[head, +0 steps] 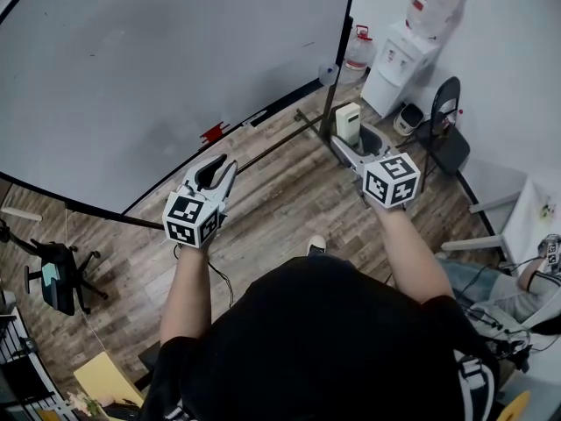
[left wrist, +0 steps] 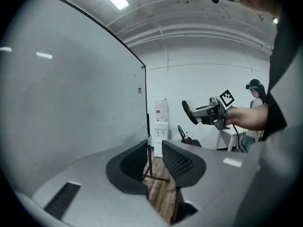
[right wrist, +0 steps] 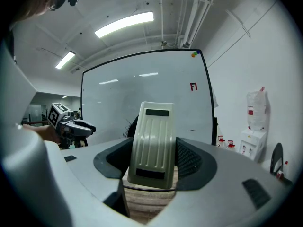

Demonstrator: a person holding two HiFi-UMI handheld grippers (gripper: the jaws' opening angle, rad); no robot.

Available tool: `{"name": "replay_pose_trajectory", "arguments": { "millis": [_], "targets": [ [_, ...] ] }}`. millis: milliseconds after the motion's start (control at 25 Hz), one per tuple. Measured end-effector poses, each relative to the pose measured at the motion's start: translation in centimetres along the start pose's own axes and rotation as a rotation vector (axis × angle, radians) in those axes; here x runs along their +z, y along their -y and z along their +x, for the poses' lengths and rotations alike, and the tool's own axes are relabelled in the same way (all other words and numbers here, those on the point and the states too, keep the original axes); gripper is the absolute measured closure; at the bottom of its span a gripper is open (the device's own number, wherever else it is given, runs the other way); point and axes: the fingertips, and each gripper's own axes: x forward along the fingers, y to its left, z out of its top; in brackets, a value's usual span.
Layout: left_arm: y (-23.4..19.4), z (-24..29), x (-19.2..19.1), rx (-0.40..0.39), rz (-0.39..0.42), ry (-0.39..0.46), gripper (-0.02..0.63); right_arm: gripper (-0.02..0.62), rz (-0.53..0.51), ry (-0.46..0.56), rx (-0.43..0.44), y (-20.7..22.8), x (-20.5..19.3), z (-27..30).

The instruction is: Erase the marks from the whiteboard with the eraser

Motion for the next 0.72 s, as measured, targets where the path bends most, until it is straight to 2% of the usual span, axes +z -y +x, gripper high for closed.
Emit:
{"name": "replay_pose_trajectory", "arguments": {
  "millis": [400,720],
  "targets": [
    [-0.9,4.1,0.1,0.01,-0.019,-0.016,0.502,0.336,0.005,-0.025,-0.005,4.0,-0.5,2.3],
    [-1.1,7.7,1.5,0.029,-0.032,-0.018,0.503,0.336,-0.006,-0.044,0.001,7.8,-0.2,3.9]
  ]
}}
